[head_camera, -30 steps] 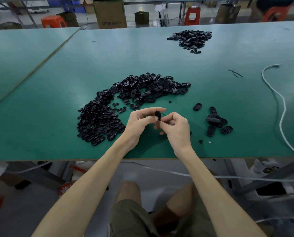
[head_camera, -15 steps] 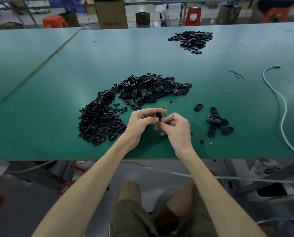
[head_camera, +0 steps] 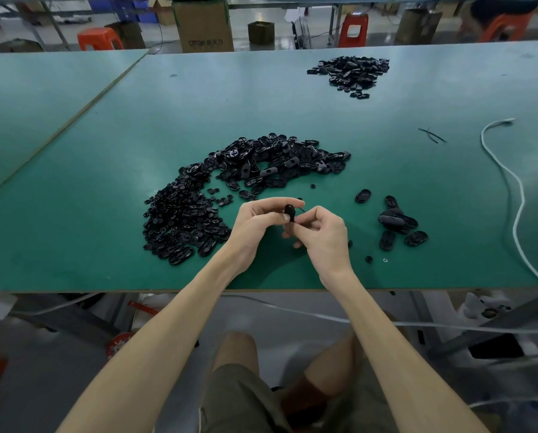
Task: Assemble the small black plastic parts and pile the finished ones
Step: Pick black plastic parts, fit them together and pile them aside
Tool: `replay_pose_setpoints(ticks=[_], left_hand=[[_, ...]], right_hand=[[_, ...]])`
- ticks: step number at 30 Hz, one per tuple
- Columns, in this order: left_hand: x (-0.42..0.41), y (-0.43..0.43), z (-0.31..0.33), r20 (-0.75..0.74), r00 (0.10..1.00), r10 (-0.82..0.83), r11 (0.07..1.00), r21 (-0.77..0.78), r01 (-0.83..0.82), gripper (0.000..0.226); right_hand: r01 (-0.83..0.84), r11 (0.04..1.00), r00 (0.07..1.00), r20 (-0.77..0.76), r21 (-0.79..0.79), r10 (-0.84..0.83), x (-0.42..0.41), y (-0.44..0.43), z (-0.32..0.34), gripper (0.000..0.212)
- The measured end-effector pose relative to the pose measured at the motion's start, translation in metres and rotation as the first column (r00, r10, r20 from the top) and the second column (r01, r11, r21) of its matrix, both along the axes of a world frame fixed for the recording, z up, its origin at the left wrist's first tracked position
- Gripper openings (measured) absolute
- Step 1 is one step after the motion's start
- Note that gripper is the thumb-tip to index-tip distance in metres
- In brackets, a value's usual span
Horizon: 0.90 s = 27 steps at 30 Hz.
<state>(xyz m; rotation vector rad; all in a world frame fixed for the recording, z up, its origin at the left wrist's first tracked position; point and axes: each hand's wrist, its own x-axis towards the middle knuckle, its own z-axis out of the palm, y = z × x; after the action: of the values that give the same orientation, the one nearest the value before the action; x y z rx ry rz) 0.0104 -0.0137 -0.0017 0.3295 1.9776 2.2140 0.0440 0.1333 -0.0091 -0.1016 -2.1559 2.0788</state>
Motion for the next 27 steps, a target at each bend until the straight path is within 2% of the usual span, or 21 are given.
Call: replay_pose_setpoints(ticks=[6, 11, 18, 27], left_hand=[[-0.0014, 0.0013, -0.0031, -0.016, 1.000, -0.003, 1.000, 0.030, 0.004, 0.027], [-0.0028, 0.0010, -0.0049, -0.031, 0.997, 0.065, 0.996, 0.064, -0.063, 0.026], [-0.0023, 0.0006, -0.0058, -0.055, 0.997, 0.052, 0.998, 0.045, -0.049, 0.025], [-0.0011, 0.0011, -0.0038, -0.068, 0.997, 0.033, 0.998, 0.048, -0.029, 0.025]], right_hand=[[0.034, 0.996, 0.998, -0.044, -0.079, -0.038, 0.0007, 0.0005, -0.0004, 0.013], [0.065, 0.985, 0.995, -0.066, -0.157, -0.076, 0.0003, 0.0032, 0.0003, 0.011], [0.116, 0.976, 0.990, -0.060, -0.186, -0.129, -0.0009, 0.0035, -0.0008, 0.014], [0.086, 0.982, 0.995, -0.038, -0.171, -0.094, -0.0011, 0.0010, -0.0011, 0.009]])
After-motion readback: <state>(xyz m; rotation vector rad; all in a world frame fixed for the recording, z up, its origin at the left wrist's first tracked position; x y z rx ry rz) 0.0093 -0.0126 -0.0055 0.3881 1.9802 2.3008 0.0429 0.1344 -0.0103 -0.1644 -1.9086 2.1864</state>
